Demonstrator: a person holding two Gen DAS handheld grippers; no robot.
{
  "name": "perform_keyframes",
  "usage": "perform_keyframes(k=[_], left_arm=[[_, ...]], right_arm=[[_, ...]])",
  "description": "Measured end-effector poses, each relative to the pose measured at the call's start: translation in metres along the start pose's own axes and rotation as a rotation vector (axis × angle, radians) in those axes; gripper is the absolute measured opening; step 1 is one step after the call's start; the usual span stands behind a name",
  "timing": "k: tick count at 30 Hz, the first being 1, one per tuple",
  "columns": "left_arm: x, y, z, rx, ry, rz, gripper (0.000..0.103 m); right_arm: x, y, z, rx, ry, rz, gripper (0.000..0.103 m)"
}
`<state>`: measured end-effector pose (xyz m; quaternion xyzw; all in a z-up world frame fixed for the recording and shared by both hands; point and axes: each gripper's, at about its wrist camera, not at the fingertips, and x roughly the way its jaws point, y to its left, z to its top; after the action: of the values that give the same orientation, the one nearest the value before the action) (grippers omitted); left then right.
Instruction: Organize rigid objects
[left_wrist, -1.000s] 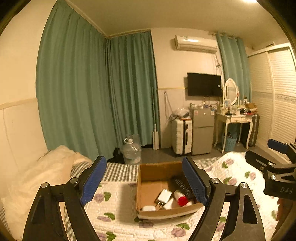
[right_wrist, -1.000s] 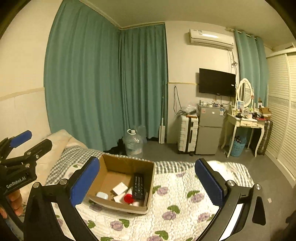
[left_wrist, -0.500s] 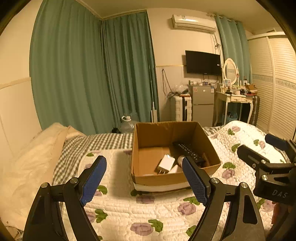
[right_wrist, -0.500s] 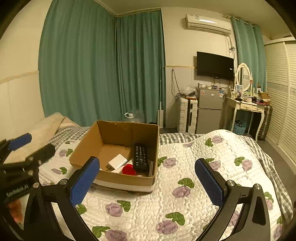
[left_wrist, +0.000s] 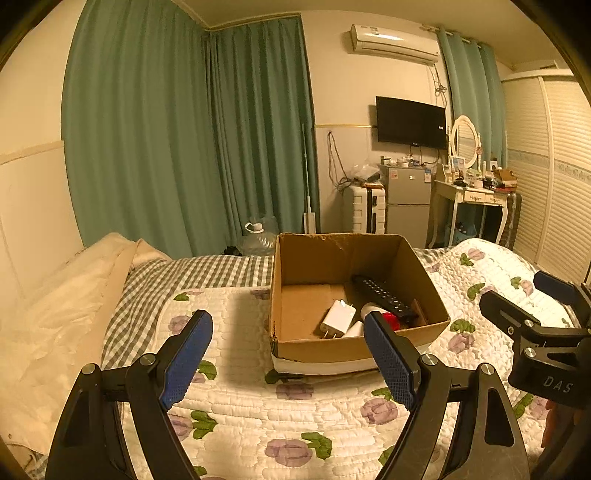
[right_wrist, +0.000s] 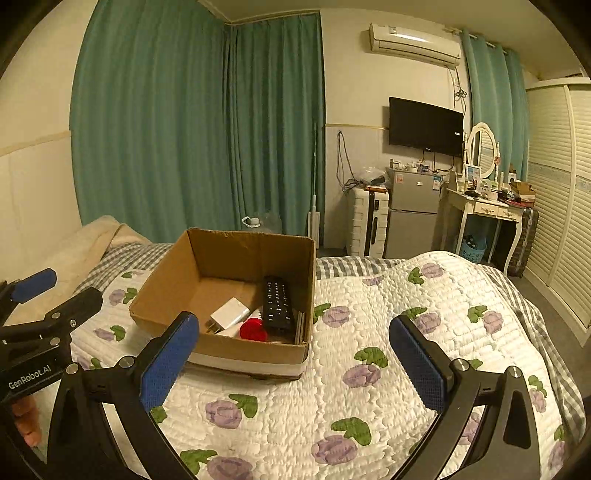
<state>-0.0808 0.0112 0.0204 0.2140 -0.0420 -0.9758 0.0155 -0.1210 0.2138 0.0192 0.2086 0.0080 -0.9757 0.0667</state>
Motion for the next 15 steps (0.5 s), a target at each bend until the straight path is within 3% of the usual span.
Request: perform_keyframes(k=[15], left_arm=[[0.0009,0.0005,0.0002,-0.011,-0.003,-0.008,0.086]], right_arm=[[-0.0018,-0.0031,0.0010,0.014,-0.008,-0.010,0.103]])
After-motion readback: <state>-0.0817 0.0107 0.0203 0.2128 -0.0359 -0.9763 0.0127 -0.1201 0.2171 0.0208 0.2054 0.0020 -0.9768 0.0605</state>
